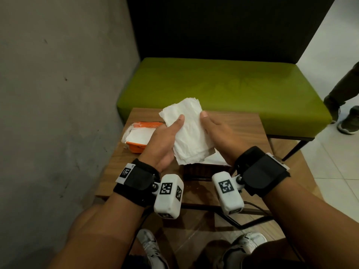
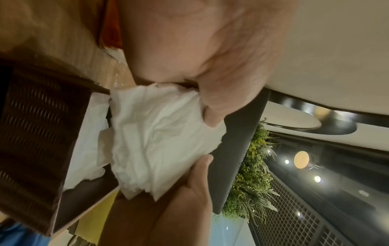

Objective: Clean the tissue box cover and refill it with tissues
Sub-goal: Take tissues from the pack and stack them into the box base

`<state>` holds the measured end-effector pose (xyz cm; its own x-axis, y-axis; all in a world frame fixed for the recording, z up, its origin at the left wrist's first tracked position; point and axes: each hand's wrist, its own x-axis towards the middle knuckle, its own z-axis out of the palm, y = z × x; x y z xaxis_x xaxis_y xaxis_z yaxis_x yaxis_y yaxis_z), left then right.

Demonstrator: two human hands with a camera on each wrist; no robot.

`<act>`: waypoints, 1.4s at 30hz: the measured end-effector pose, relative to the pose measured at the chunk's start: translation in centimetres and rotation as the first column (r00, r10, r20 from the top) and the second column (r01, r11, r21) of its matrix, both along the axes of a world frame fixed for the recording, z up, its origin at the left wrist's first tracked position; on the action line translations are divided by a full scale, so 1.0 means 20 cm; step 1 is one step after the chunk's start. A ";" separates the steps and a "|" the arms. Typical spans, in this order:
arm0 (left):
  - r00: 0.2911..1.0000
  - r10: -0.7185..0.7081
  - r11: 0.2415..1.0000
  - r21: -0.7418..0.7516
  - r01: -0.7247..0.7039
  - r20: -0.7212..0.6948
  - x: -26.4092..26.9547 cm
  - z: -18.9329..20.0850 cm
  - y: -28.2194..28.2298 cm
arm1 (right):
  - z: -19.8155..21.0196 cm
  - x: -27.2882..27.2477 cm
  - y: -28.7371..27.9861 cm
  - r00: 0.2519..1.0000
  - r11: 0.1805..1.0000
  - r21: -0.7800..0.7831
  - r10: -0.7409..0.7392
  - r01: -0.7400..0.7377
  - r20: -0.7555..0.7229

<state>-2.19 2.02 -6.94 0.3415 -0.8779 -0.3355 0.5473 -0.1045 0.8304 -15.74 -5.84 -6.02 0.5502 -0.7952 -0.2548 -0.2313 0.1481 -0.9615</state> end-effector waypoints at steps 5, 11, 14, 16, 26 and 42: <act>0.995 0.090 0.995 -0.027 -0.091 -0.037 -0.04 -0.04 -0.02 | -0.02 -0.03 0.01 0.993 0.992 0.044 0.121 -0.121 0.010; 0.986 0.119 0.988 -0.083 -0.129 -0.119 0.05 -0.06 -0.03 | -0.04 -0.11 -0.06 0.994 0.994 0.045 0.104 -0.103 -0.027; 0.996 0.041 0.999 -0.016 -0.042 -0.076 0.15 -0.06 0.01 | -0.02 -0.17 -0.10 0.996 0.984 0.180 -0.005 -0.010 0.084; 0.994 -0.110 0.993 0.038 0.111 -0.027 0.19 -0.04 0.05 | -0.01 -0.19 -0.11 0.989 0.964 0.265 -0.034 -0.005 0.142; 0.976 -0.136 0.988 0.101 0.120 0.172 0.05 -0.06 0.00 | -0.03 -0.13 -0.06 0.991 0.975 0.220 -0.051 0.022 0.125; 0.890 -0.285 0.957 0.055 0.285 0.357 0.11 -0.06 -0.02 | -0.10 -0.24 -0.10 0.986 0.969 0.241 -0.083 0.047 0.141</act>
